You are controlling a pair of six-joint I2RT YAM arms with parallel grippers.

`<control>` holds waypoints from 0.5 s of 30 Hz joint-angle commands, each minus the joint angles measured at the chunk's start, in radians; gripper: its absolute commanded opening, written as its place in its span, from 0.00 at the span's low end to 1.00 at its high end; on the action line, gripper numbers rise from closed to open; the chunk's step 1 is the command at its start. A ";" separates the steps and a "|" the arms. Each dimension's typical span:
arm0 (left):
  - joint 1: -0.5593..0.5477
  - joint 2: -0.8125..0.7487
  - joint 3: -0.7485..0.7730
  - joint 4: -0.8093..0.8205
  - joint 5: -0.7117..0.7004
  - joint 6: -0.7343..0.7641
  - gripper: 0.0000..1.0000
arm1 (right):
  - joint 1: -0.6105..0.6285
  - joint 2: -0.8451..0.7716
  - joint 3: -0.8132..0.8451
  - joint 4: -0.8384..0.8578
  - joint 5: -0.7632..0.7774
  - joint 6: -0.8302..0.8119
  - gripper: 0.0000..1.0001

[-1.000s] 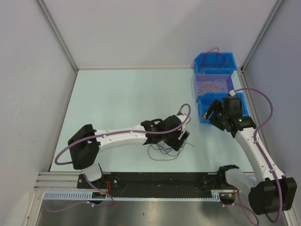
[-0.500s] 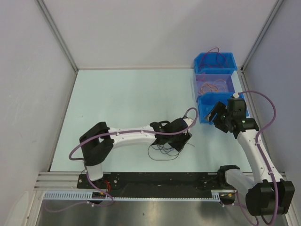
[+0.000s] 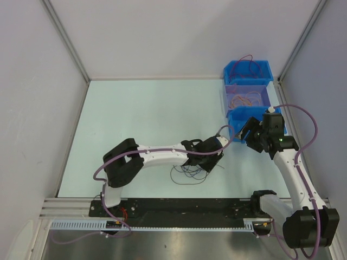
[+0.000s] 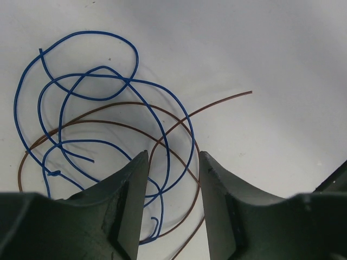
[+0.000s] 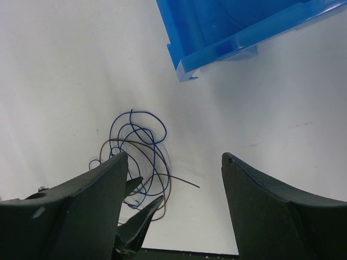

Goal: Untangle the cables

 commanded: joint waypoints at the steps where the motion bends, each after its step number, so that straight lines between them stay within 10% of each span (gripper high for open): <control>1: -0.007 0.024 0.051 0.014 -0.040 0.017 0.45 | -0.006 -0.013 0.001 0.013 -0.016 -0.014 0.74; 8: -0.006 0.044 0.057 0.011 -0.066 0.017 0.29 | -0.008 -0.006 0.001 0.016 -0.025 -0.017 0.74; 11: -0.006 0.052 0.073 -0.002 -0.087 0.020 0.00 | -0.008 -0.003 0.002 0.016 -0.025 -0.017 0.74; 15: -0.006 0.001 0.119 -0.054 -0.103 0.033 0.00 | -0.006 -0.006 0.001 0.016 -0.034 -0.013 0.74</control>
